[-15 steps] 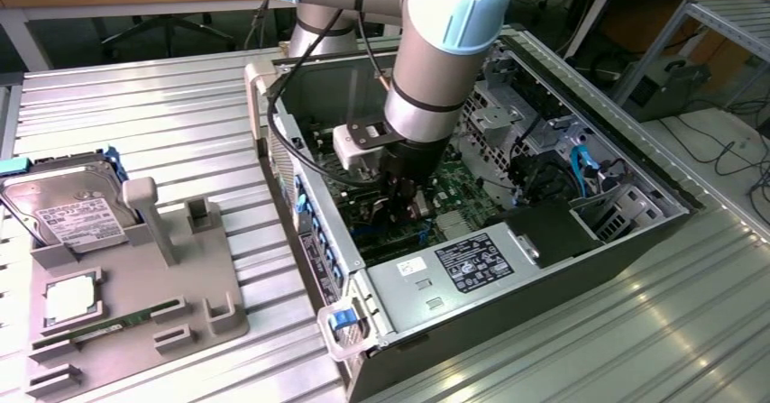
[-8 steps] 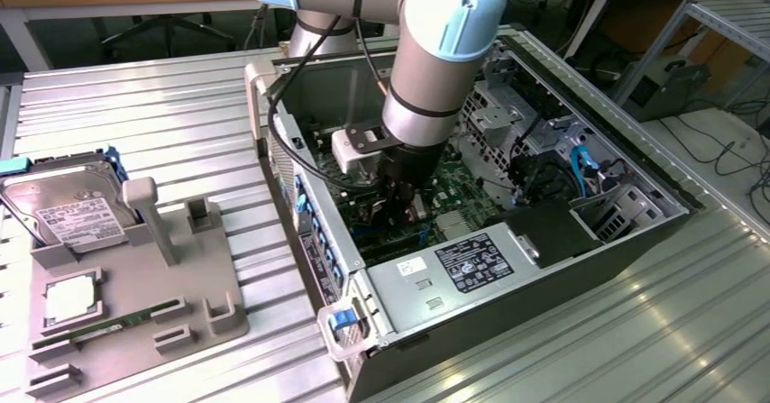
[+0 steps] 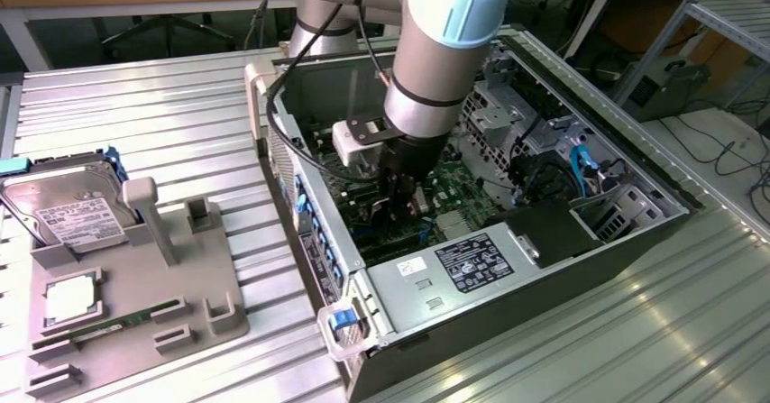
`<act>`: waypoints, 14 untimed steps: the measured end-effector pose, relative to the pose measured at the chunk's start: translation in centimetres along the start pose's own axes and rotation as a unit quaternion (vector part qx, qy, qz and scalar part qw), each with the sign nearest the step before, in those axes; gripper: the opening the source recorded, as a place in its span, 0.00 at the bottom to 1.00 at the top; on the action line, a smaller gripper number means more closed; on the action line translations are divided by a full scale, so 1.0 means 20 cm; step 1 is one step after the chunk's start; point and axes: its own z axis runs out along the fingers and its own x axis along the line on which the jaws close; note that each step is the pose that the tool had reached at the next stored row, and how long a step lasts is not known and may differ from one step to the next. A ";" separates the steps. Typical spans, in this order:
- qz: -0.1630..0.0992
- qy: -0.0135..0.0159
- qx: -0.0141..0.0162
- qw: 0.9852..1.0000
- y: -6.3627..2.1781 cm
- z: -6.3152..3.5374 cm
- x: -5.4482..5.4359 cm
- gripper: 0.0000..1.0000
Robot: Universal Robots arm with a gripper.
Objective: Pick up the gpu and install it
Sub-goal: 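Insert the gpu into the slot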
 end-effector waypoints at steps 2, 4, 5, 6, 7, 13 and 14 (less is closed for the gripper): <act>0.000 0.000 0.001 1.000 0.001 -0.045 0.00 0.35; 0.000 0.000 0.001 1.000 0.001 -0.091 -0.01 0.35; 0.000 0.001 0.001 1.000 0.002 -0.115 -0.01 0.35; 0.000 0.001 0.001 1.000 0.002 -0.136 -0.01 0.35; 0.000 0.002 0.002 1.000 0.002 -0.159 -0.01 0.35; 0.000 0.003 0.003 1.000 0.003 -0.242 -0.02 0.33; 0.000 0.003 0.003 1.000 0.003 -0.242 -0.02 0.27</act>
